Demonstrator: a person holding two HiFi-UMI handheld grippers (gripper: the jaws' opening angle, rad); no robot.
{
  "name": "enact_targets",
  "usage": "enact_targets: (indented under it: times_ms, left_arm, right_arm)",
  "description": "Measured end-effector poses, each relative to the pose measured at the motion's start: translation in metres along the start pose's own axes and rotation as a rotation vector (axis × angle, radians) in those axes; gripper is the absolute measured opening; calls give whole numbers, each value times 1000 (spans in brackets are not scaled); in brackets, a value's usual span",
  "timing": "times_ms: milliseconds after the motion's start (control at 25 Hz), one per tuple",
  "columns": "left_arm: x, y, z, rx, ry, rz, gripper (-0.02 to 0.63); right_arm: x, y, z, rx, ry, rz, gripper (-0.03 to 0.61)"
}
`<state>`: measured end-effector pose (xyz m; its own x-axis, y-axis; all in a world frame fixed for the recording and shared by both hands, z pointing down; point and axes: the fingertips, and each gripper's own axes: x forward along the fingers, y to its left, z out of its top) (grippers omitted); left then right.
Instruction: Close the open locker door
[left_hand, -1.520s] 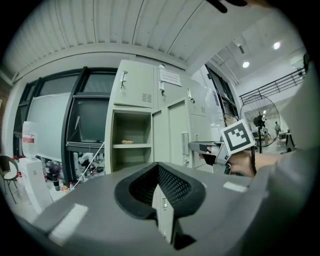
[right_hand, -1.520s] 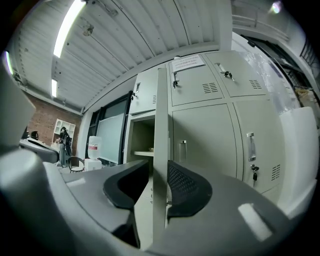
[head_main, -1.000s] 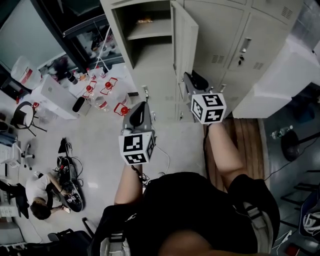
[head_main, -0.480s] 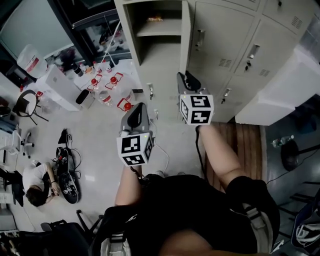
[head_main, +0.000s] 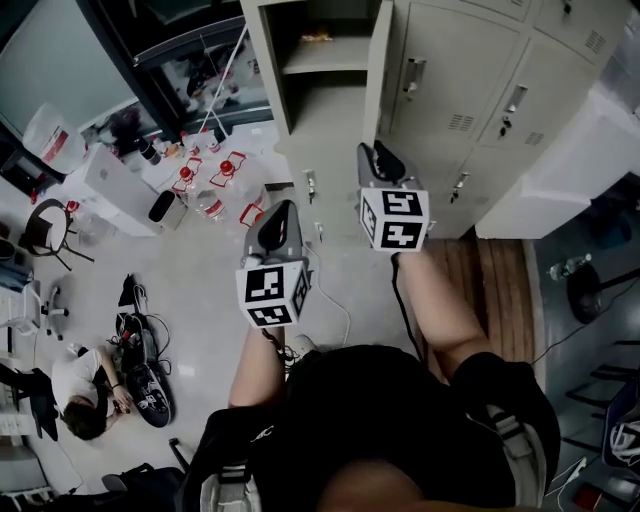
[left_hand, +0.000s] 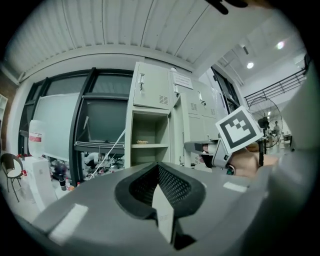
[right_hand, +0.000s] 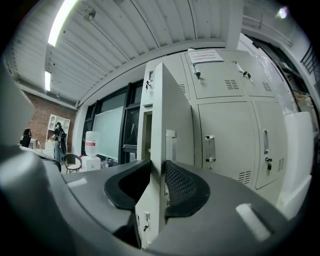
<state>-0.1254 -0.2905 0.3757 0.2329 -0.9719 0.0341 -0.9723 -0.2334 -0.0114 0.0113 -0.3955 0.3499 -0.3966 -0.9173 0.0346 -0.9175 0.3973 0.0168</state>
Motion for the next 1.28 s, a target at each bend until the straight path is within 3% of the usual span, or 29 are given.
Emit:
enact_targets:
  times_ms: [720, 1280]
  left_arm:
    - [-8, 117, -7, -9, -8, -55, 0]
    - [-10, 171, -7, -10, -22, -51, 0]
  right_arm:
    - [79, 71, 5, 11, 6, -165, 79]
    - [133, 91, 7, -1, 21, -208, 72]
